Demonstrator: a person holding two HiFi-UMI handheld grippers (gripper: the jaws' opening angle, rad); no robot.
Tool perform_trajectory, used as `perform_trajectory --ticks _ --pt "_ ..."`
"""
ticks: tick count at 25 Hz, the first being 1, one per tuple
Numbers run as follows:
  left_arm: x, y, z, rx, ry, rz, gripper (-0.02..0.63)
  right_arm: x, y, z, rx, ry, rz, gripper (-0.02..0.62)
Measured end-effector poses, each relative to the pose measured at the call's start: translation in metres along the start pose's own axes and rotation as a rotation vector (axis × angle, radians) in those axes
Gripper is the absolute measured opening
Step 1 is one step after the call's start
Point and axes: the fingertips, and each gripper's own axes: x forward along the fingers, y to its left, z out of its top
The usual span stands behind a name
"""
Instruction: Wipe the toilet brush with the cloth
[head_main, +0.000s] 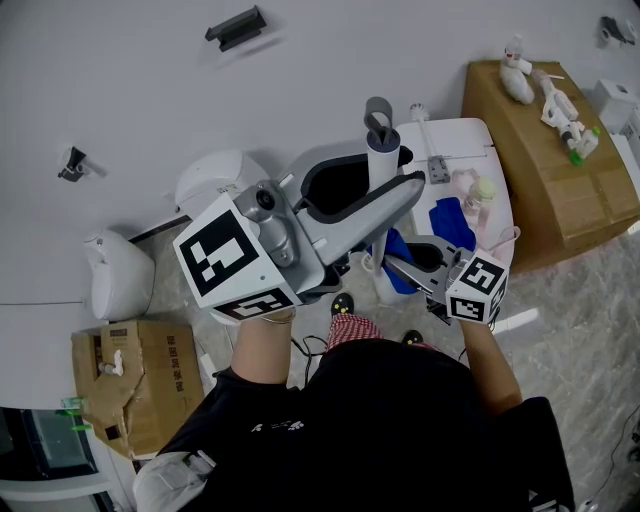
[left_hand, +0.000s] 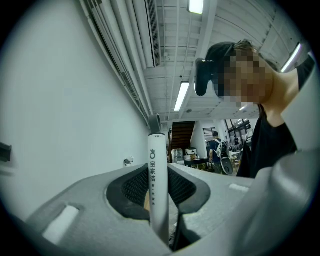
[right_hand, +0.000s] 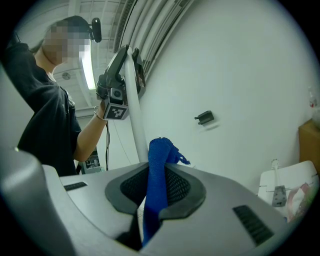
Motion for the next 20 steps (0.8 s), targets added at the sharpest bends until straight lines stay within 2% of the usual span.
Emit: perform_trajectory --ticks 6,20 --pt "0.001 0.0 0.0 -0.003 0.004 0.004 0.091 -0.006 -0.008 0.0 -0.084 0.052 -0.07 0.063" --pt "-0.001 0.008 -0.009 0.012 0.034 0.053 0.091 -0.034 -0.03 0.035 -0.025 -0.11 -0.201 0.063"
